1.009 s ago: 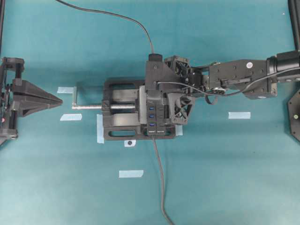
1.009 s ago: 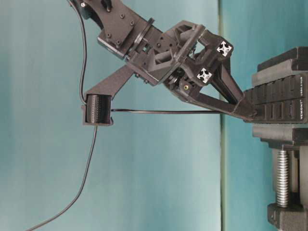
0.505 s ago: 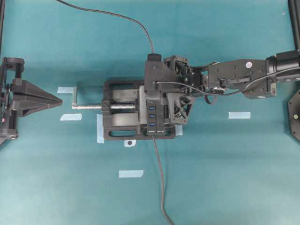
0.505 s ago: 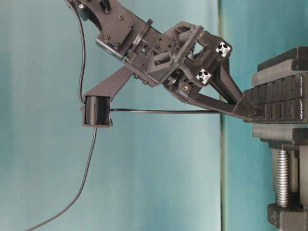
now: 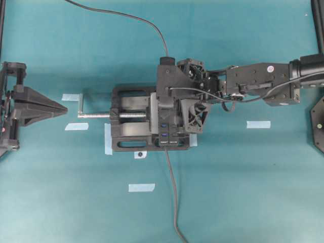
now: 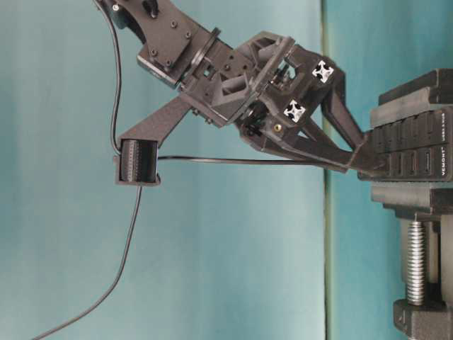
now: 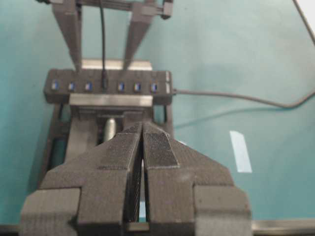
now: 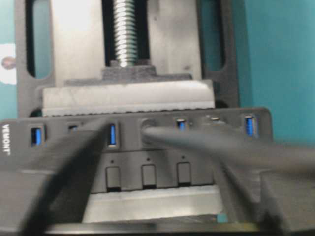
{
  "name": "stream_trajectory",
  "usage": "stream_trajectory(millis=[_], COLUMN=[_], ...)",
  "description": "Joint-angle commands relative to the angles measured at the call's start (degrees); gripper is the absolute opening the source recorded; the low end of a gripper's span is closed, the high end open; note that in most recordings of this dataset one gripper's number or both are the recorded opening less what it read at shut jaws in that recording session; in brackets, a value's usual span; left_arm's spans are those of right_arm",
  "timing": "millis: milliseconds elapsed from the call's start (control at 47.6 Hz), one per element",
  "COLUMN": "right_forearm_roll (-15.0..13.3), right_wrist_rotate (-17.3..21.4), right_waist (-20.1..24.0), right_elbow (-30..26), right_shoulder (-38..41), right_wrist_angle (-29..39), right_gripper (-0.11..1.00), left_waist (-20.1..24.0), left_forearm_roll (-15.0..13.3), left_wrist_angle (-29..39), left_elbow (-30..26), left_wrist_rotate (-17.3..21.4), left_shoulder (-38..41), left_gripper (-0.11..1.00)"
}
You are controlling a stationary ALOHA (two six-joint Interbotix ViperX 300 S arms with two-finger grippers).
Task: Insert the USB into the center port of the fixed hub
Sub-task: 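Open the right gripper to release the inserted plug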
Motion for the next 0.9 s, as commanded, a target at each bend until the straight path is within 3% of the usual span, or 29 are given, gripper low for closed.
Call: stream_trajectory(millis=[0,883], right_forearm_roll=[0.09,0.26], right_wrist_rotate=[0.53,0.62], right_waist=[0.26,0.44], right_elbow=[-1.23,0.88], right_shoulder=[-1.93,-4.75], right_wrist_angle=[-0.35,-0.35], right_gripper=[0.85,0.82], left_waist=[0.00,0.09], left_forearm_roll=[0.18,0.09], left_wrist_angle=[-0.35,-0.26], left_elbow=[-1.58,-1.67], left_wrist_rotate=[-0.18,-1.76], left_shoulder=[0.35,0.35], left_gripper=[0.00,0.00])
